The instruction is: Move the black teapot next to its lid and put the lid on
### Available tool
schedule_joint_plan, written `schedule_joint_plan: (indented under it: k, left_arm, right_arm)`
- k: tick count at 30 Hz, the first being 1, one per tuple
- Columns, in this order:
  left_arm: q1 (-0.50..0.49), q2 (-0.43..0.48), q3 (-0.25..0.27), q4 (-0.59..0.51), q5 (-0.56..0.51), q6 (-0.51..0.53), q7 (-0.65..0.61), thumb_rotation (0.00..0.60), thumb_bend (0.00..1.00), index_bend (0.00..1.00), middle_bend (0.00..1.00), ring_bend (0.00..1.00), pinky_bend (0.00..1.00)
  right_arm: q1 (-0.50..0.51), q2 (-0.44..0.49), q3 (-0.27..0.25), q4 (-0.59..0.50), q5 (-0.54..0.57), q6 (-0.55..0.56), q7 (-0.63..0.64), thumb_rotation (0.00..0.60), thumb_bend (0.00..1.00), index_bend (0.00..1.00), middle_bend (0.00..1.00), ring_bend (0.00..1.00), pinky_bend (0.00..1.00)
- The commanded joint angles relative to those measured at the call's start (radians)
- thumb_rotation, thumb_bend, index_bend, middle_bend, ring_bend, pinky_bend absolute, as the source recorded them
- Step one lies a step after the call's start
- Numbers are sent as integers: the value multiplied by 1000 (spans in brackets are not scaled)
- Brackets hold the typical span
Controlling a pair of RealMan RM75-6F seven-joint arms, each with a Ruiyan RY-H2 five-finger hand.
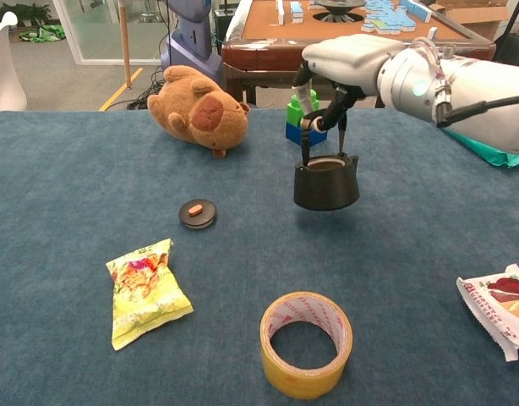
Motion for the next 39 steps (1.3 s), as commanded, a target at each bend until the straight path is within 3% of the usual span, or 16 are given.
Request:
schedule_joint_plan:
  k: [1,17,39]
  left_arm:
    - [3,-1,1,2,1,5,-3,600,278,42,91,63,61]
    - [23,-8,6,18,-9,16,-17,600,278,42,91,63,61]
    - [31,-8,3,25,-16,15,-25,600,278,42,91,63,61]
  right_arm:
    - [24,-24,19,17,27,1,-20,600,411,629,410,135,192]
    - [199,-178,100,218,238,-46,-149,600,410,629,410,135,191]
    - [316,-326,121,446,374,-78,-230,600,411,629,410,135,192]
